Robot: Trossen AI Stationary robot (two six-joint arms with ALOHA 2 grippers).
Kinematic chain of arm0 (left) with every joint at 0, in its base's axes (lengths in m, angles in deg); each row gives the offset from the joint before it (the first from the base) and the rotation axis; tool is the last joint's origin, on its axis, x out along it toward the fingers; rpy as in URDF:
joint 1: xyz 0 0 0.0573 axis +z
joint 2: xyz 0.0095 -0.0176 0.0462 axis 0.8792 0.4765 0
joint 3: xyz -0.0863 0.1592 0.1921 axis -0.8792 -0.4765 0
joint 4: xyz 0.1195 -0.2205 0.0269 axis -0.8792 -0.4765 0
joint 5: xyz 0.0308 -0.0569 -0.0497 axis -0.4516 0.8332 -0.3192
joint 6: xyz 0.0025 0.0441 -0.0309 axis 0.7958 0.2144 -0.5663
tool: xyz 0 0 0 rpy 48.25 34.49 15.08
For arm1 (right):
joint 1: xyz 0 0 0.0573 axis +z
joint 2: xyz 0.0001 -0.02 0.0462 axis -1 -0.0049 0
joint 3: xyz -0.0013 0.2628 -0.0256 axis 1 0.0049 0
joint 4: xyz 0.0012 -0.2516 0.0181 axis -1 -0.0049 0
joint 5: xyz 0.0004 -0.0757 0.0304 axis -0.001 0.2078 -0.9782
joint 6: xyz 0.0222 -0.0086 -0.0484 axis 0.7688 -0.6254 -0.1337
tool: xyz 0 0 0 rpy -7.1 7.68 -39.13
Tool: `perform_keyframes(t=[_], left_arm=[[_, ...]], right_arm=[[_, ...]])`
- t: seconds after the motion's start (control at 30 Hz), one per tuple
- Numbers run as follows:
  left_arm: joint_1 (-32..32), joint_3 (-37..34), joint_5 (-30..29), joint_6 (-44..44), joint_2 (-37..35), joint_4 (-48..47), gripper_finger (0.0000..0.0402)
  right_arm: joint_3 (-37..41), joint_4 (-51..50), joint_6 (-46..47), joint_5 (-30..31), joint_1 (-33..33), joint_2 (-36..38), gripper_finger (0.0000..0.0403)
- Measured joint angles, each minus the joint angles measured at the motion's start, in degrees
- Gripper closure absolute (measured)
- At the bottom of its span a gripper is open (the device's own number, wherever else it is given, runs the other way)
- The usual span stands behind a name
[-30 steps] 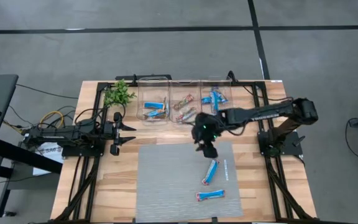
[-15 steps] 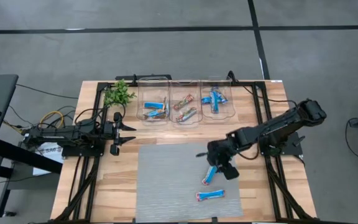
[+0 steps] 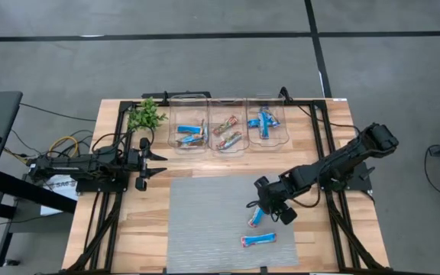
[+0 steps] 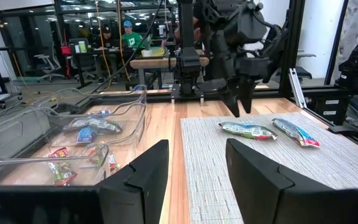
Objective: Pick and place Granola Bars by type
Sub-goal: Put the red granola bar into the middle transparent bin
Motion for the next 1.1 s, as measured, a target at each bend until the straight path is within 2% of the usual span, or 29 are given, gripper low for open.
perform_keyframes(t=[0.1, 0.3, 0.53, 0.67, 0.9, 1.1], left_arm=[[0.02, 0.02, 0.00, 0.00, 0.02, 0.00, 0.0247], [0.01, 0.00, 0.01, 0.00, 0.33, -0.01, 0.0247], [0.02, 0.02, 0.02, 0.00, 0.28, 0.00, 0.0247], [0.02, 0.01, 0.02, 0.01, 0.28, -0.01, 0.0247], [0.02, 0.00, 0.02, 0.00, 0.28, -0.02, 0.0247], [0.01, 0.00, 0.02, 0.01, 0.28, -0.02, 0.0247]], right_arm=[[0.12, 0.69, -1.59, 0.11, 0.36, -2.54, 0.0227], [0.09, 5.07, -2.12, 4.28, 0.44, -7.50, 0.0227], [-0.24, 7.46, -2.06, 4.07, 1.12, -10.39, 0.0234], [-0.19, 7.44, -2.04, 4.04, 1.45, -10.40, 0.0262], [-0.13, 7.20, -0.90, 3.73, 1.24, -10.20, 0.0337], [-0.02, 7.51, 0.46, 3.65, 0.95, -9.77, 0.0363]])
